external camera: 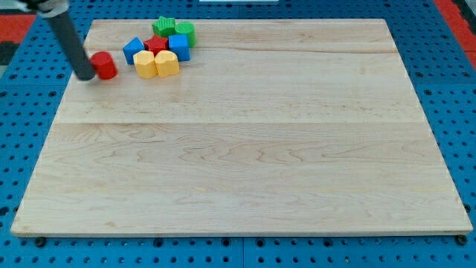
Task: Push the red circle into the yellow hexagon
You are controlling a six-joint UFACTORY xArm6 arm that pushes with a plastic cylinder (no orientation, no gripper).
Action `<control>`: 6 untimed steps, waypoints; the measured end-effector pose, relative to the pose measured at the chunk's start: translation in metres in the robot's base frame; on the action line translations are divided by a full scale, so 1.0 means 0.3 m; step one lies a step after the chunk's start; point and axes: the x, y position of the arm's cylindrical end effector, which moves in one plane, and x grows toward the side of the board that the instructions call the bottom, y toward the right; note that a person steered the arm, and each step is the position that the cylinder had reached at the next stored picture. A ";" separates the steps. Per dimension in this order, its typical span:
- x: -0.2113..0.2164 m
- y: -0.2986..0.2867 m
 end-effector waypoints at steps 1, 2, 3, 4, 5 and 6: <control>-0.084 0.096; -0.155 0.096; -0.176 0.096; -0.168 0.031; -0.209 -0.072; -0.383 -0.019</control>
